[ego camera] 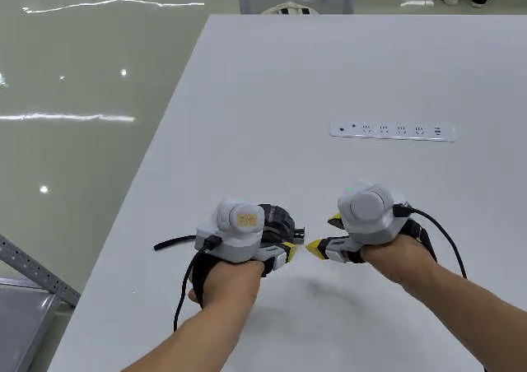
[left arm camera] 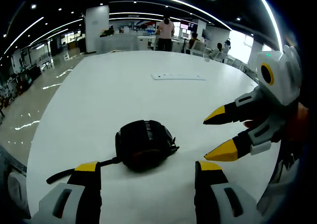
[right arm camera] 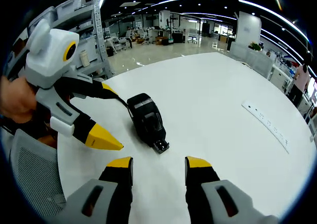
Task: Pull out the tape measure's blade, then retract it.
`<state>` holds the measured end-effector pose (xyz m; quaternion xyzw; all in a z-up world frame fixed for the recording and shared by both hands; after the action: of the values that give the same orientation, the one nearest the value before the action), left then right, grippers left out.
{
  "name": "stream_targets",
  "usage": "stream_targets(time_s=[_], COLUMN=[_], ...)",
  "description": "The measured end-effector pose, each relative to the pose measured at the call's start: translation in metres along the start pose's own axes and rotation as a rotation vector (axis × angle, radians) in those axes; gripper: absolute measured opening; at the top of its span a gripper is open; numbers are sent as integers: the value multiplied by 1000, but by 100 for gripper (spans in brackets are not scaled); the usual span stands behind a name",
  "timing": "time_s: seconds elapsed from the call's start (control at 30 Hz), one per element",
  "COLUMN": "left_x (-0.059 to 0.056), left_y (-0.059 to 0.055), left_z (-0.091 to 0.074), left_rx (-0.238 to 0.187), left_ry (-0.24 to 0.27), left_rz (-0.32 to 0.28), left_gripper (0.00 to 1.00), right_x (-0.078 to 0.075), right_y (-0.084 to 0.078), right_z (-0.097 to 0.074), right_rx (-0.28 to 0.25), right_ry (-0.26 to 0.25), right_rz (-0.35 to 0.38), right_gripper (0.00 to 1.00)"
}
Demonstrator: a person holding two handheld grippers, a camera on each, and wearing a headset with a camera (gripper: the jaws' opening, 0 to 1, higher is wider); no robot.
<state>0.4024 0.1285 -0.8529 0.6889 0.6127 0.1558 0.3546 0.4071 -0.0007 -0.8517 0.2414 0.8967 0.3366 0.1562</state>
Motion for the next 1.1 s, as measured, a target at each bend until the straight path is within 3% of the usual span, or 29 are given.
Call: stream_targets(time_s=[0.3,0.73,1.1], left_x=[-4,-10,-18], left_y=[-4,-15,-16], left_z=[-13,-35,-60], left_rx=[-7,-17,-47], left_ry=[-17,-44,-77], left_rz=[6,20,32], left_gripper=[77,82,86], right_x=[9,19,26], right_y=[-6,-8,-6], right_z=[-29,-64,-94], right_rx=[-17,-47,-73], right_ry=[-50,-106,-163], right_rz=[98,166,232], right_gripper=[50,57,61])
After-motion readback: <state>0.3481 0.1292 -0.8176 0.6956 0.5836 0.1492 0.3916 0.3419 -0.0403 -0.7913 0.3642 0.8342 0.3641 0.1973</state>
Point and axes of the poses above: the centre of the closed fingertips' face, and the gripper's own axes: z roughly forward along the fingers, x roughly to its left, y roughly out of its top, the point moved 3 cm from there along -z, roughly backward along the fingers, and after that the axes turned 12 degrees about -z, right-handed, at the moved point
